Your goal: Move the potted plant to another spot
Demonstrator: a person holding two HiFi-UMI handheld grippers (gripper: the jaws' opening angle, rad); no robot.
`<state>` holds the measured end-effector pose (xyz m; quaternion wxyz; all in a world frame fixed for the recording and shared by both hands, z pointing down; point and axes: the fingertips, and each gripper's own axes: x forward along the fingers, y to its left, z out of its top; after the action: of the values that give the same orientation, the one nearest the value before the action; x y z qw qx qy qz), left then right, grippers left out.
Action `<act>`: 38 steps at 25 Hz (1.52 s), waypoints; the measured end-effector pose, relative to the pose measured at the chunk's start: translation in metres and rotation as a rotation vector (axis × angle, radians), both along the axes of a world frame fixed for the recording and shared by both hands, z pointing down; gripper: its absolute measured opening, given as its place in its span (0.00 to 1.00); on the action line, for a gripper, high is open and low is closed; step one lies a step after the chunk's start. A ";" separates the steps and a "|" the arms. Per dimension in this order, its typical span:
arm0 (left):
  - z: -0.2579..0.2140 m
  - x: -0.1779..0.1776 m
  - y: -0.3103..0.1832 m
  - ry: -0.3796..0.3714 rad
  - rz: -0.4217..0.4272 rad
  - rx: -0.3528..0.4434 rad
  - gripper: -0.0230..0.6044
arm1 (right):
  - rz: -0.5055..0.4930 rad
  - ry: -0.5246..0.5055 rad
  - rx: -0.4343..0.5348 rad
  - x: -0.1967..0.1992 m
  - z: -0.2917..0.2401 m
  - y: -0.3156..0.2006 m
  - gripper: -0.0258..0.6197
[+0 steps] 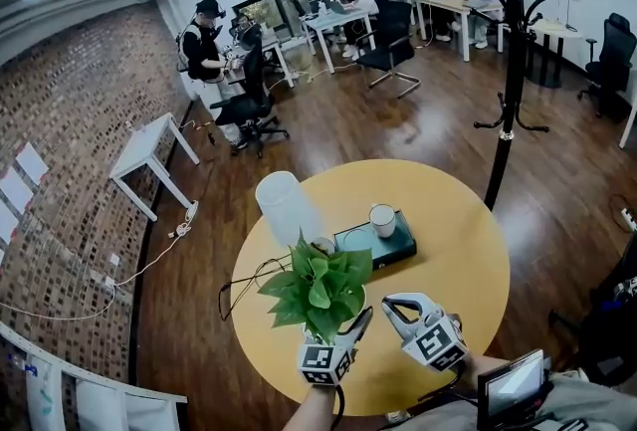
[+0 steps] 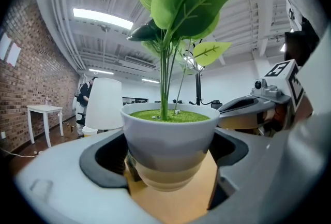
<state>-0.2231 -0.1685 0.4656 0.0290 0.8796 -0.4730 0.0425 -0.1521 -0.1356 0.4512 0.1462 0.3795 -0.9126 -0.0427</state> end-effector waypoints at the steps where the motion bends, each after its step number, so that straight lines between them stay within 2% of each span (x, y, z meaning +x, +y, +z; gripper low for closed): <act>1: 0.001 0.004 0.002 0.000 0.014 -0.004 0.81 | 0.013 0.000 0.002 0.003 -0.001 0.003 0.05; 7: 0.005 0.033 0.016 0.001 0.113 -0.007 0.81 | 0.110 -0.001 0.007 0.028 0.000 0.016 0.05; 15: 0.013 0.083 0.016 -0.005 0.157 -0.029 0.81 | 0.151 -0.003 0.006 0.076 0.001 0.012 0.05; 19: 0.017 0.119 0.002 -0.018 0.147 -0.023 0.81 | 0.139 -0.009 0.006 0.112 0.007 0.000 0.05; 23: 0.012 0.163 -0.012 -0.001 0.101 -0.024 0.81 | 0.106 -0.006 -0.010 0.159 0.008 -0.017 0.05; 31: 0.028 0.235 -0.071 -0.003 0.059 -0.038 0.81 | 0.076 -0.009 -0.010 0.235 0.017 -0.086 0.05; 38: 0.030 0.275 -0.092 0.000 0.024 -0.053 0.81 | 0.028 -0.010 -0.046 0.271 0.025 -0.106 0.05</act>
<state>0.0522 -0.2600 0.4956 0.0520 0.8840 -0.4612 0.0555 0.1188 -0.2417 0.4765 0.1507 0.3892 -0.9086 -0.0179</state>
